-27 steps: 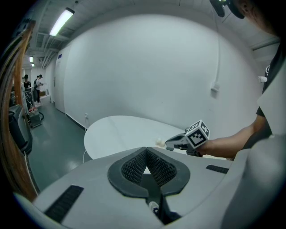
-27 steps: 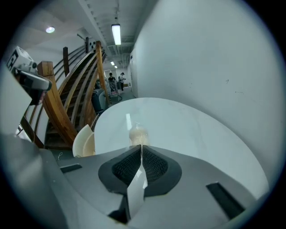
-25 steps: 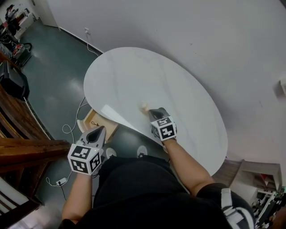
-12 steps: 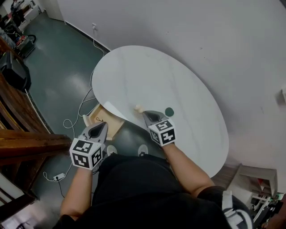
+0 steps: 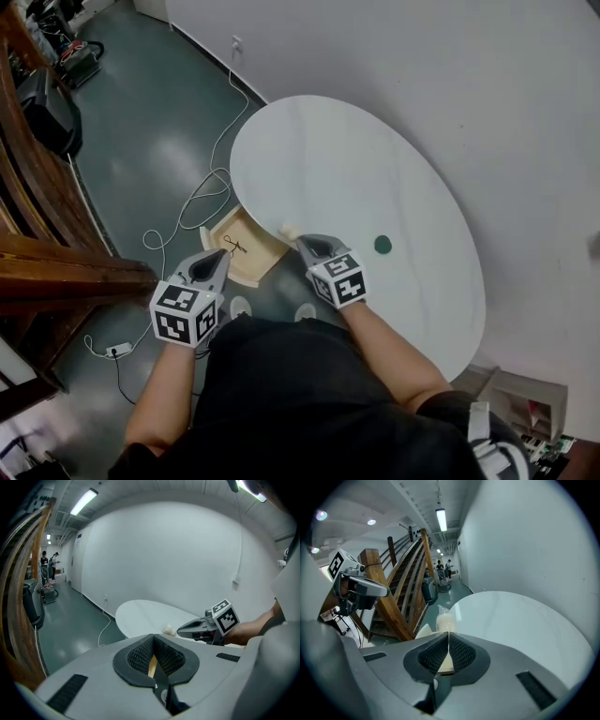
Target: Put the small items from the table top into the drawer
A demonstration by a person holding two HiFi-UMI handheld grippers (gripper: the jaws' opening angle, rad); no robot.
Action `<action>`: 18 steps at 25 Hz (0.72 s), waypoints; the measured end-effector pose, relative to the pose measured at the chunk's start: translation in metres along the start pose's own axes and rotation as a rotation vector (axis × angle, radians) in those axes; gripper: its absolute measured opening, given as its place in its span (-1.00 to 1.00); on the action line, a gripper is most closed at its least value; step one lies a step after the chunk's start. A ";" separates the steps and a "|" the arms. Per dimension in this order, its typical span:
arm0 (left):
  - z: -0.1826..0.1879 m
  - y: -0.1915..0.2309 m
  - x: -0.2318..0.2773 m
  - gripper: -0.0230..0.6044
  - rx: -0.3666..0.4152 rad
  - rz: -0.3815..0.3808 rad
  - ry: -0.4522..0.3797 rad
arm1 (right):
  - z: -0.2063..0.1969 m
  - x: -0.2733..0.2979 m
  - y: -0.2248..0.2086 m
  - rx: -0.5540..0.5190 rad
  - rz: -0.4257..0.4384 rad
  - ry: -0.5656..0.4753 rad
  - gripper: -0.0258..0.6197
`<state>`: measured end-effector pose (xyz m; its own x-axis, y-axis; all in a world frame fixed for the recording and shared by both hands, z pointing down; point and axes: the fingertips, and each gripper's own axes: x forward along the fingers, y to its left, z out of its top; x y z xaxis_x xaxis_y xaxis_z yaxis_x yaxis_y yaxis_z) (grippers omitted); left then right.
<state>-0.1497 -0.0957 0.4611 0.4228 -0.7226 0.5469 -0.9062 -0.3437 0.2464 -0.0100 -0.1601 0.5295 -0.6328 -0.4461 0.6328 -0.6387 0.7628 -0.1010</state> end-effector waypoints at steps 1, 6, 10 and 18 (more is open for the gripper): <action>-0.002 0.006 -0.003 -0.88 -0.008 0.009 0.000 | 0.001 0.005 0.006 -0.006 0.013 0.008 -0.88; -0.015 0.031 -0.020 -0.88 -0.046 0.049 -0.001 | -0.005 0.036 0.038 -0.048 0.077 0.073 -0.88; -0.024 0.048 -0.033 -0.88 -0.064 0.078 0.005 | -0.015 0.067 0.054 -0.080 0.104 0.134 -0.88; -0.053 0.078 -0.060 -0.88 -0.117 0.136 0.016 | -0.063 0.135 0.076 -0.178 0.155 0.323 -0.88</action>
<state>-0.2458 -0.0477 0.4896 0.2968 -0.7480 0.5936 -0.9504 -0.1709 0.2599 -0.1167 -0.1328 0.6554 -0.5270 -0.1709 0.8325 -0.4432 0.8911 -0.0976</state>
